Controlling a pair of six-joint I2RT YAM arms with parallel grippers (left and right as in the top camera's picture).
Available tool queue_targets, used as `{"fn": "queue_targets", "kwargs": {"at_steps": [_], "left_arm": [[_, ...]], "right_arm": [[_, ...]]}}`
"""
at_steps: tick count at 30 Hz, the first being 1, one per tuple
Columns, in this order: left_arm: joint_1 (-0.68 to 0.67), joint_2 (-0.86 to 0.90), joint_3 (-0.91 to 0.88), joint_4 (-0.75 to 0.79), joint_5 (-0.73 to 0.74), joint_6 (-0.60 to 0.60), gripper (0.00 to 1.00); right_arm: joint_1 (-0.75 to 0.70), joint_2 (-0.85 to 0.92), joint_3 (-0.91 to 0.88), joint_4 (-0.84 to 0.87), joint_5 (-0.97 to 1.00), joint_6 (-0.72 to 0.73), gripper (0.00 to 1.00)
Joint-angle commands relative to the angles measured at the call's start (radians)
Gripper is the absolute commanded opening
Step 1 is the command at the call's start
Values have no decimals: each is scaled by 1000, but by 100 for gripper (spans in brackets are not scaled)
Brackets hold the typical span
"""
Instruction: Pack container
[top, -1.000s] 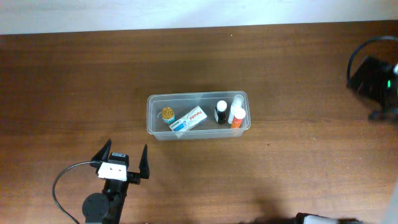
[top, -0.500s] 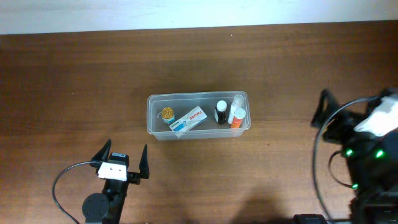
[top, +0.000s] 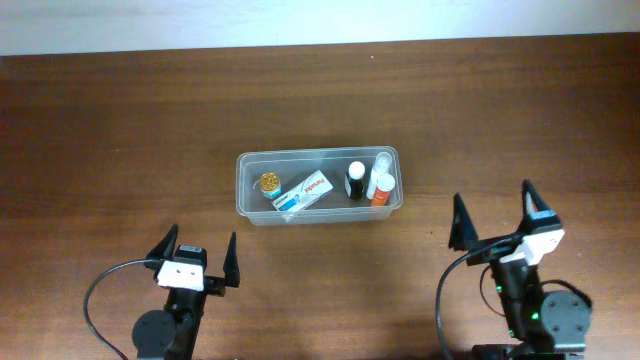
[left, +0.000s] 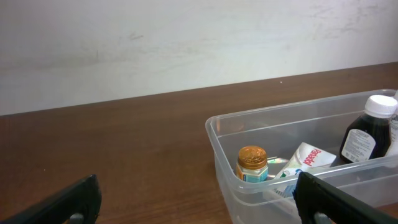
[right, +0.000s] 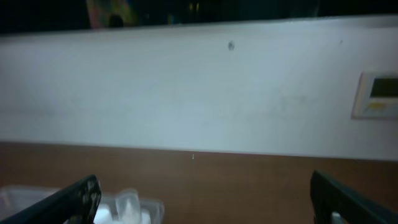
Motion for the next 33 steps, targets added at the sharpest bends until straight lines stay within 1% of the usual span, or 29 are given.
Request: {"fn": "queue_targets", "kwargs": {"at_steps": [1, 4, 7, 16, 21, 33], "left_arm": [[3, -10, -3, -5, -4, 16, 99], [3, -10, -3, -5, -4, 16, 99], [3, -10, -3, -5, -4, 16, 99], [3, -10, -3, -5, -4, 16, 99], [3, -10, -3, -5, -4, 16, 99], [3, -10, -3, -5, -4, 16, 99]], "right_arm": [[5, -56, -86, 11, -23, -65, 98], [5, -84, -133, 7, -24, -134, 98], [5, -117, -164, -20, -24, -168, 98], [5, -221, -245, -64, -12, -171, 98], [6, -221, -250, -138, -13, -171, 98], [45, -221, -250, -138, 14, -171, 98]]}}
